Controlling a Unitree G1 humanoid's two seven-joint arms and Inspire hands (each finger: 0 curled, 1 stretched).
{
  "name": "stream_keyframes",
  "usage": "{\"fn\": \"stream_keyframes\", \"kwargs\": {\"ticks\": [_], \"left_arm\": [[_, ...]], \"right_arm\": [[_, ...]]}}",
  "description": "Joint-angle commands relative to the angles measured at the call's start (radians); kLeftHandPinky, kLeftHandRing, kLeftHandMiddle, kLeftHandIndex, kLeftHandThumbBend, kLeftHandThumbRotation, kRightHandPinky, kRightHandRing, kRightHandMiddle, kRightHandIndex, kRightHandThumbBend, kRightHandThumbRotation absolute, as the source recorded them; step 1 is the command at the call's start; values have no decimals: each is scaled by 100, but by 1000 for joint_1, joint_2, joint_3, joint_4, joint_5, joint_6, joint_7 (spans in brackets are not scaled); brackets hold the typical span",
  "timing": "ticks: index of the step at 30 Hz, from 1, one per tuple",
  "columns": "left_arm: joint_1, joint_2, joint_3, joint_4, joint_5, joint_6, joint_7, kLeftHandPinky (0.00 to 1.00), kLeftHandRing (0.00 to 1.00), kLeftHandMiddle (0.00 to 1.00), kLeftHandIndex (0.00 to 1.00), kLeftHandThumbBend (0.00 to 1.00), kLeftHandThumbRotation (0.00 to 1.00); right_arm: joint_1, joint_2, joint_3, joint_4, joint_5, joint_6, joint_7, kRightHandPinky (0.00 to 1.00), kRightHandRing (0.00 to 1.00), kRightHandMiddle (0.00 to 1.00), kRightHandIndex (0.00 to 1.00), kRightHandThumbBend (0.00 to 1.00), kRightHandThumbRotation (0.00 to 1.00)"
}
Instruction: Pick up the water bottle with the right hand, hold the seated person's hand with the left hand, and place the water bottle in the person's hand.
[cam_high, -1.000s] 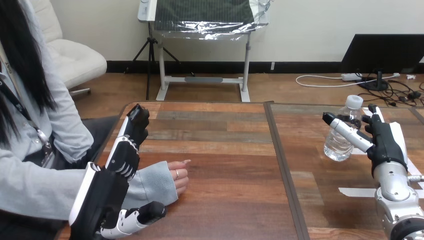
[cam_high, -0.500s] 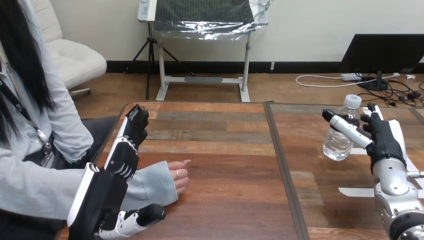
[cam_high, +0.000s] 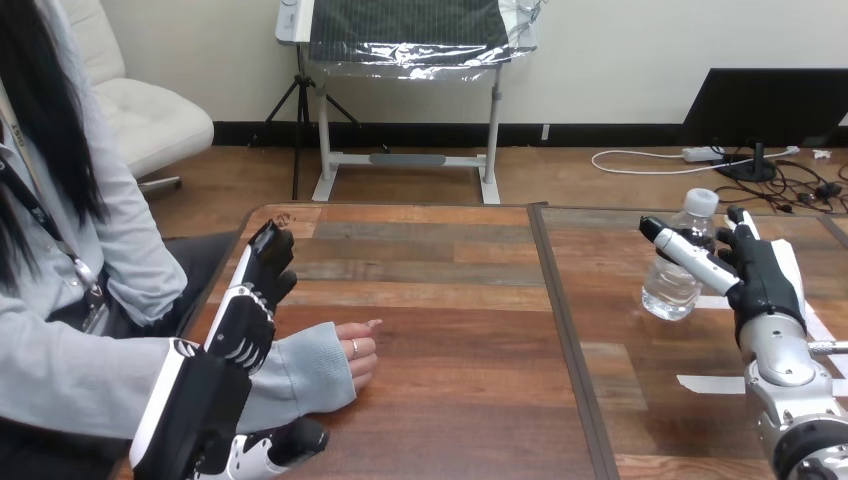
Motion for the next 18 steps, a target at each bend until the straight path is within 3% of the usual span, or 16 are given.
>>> {"fn": "stream_keyframes", "kwargs": {"ticks": [1, 18], "left_arm": [[-18, 13, 17, -70, 0, -1, 15, 96, 100, 100, 100, 100, 65], [1, 21, 22, -96, 20, 5, 28, 93, 100, 100, 100, 100, 65]], "right_arm": [[-113, 19, -18, 4, 20, 10, 10, 92, 96, 95, 100, 100, 48], [-140, 27, -22, 6, 16, 45, 8, 90, 94, 94, 99, 100, 40]]}}
